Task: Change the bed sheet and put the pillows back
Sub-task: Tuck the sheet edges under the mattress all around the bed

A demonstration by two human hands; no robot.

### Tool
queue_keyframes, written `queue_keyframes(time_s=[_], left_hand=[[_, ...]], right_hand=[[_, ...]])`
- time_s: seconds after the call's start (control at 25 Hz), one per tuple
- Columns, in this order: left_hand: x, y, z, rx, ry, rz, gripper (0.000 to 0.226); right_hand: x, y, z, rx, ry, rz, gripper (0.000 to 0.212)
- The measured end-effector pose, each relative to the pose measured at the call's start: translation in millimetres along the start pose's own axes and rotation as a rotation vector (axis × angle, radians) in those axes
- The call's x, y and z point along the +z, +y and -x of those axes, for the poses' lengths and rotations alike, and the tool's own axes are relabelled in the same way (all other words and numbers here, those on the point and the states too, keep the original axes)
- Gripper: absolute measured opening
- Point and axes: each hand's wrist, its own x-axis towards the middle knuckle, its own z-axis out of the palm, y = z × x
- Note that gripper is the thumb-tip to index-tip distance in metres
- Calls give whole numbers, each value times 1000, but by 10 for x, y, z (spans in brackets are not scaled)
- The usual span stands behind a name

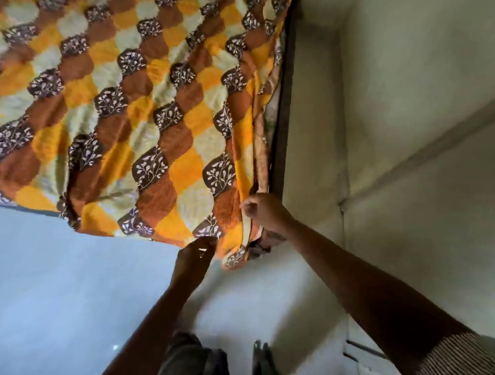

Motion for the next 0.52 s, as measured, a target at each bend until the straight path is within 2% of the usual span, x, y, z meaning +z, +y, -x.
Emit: queue_keyframes(time_s=[0.04, 0.16, 0.24, 0.4, 0.52], left_hand=[[143, 51, 27, -74, 47, 46, 21], [542, 44, -31, -175, 170, 161, 27], [734, 152, -134, -119, 182, 171, 31], [1115, 88, -680, -53, 290, 133, 34], [1299, 90, -967, 8, 250, 69, 39]], right_hand=[[-105, 19, -130, -15, -44, 56, 24], [-162, 95, -635, 122, -139, 195, 42], [-148, 176, -767, 236, -128, 256, 50], [165, 339, -1270, 316, -56, 70, 45], [158, 460, -1457, 307, -1, 47, 29]])
